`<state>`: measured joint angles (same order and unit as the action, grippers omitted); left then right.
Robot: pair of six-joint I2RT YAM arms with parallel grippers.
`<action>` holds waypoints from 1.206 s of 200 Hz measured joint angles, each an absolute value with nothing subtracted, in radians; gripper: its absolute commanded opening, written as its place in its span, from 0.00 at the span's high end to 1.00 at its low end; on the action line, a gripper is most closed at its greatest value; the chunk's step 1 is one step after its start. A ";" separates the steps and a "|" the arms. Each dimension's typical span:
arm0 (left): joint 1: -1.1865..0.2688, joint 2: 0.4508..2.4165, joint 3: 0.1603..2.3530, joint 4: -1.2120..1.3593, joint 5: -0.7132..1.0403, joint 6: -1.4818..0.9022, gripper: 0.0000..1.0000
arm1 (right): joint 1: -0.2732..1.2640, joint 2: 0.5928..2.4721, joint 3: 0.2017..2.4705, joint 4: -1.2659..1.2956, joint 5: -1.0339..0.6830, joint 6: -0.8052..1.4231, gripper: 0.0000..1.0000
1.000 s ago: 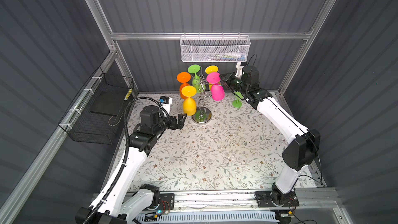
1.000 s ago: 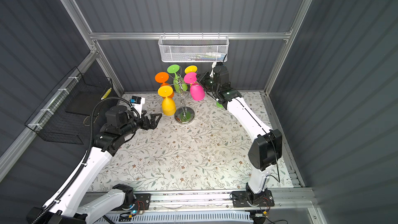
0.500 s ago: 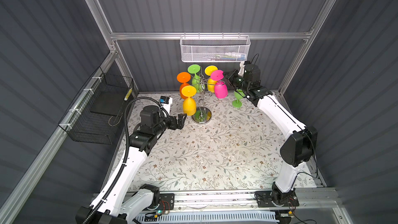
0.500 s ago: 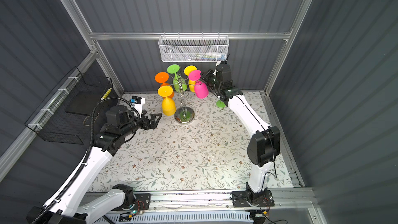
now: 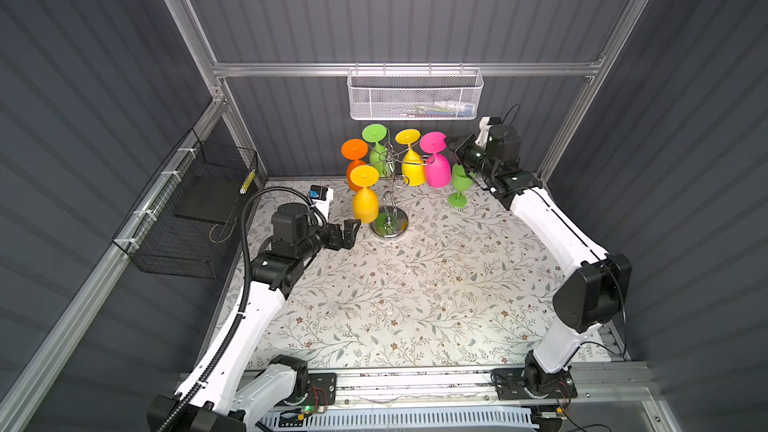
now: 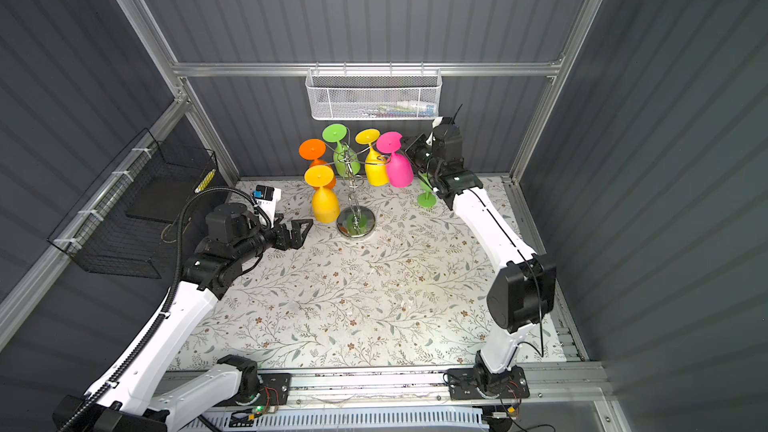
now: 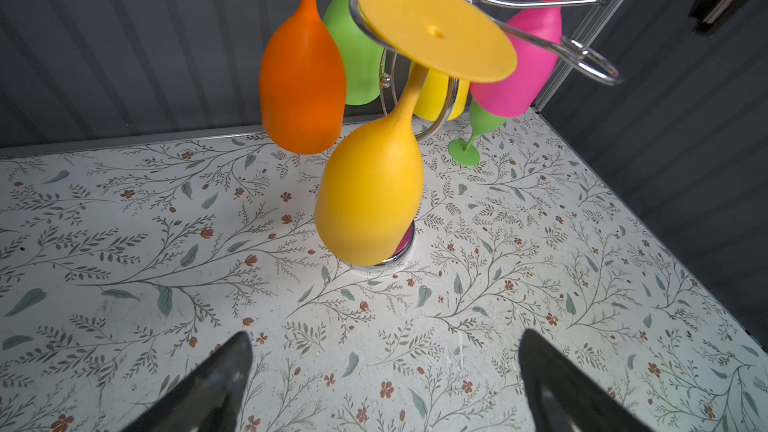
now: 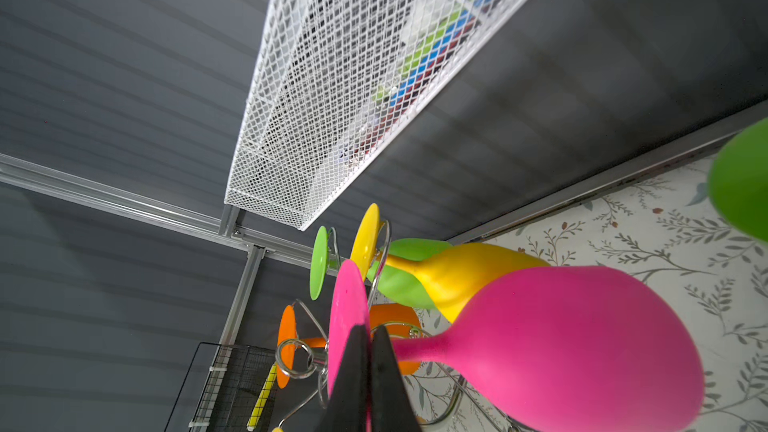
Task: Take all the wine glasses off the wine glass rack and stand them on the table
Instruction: 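Lift the magenta glass off its hook and pull it toward the robot, then carry the magenta glass toward the left gripper while the left gripper approaches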
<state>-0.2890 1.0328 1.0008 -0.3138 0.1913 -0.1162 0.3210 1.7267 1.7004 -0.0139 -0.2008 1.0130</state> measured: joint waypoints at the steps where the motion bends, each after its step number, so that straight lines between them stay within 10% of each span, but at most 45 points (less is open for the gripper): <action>1: -0.289 1.033 1.001 -0.314 0.191 -0.116 0.00 | 0.321 1.727 1.700 -0.014 -0.201 1.013 1.00; 143: -0.289 1.039 1.001 -0.321 0.146 -0.130 0.00 | 0.293 1.229 1.278 -0.078 -0.216 0.860 1.00; 241: -0.289 1.096 1.042 -0.376 0.131 -0.300 0.00 | 0.662 0.970 0.833 -0.089 -0.017 0.550 1.00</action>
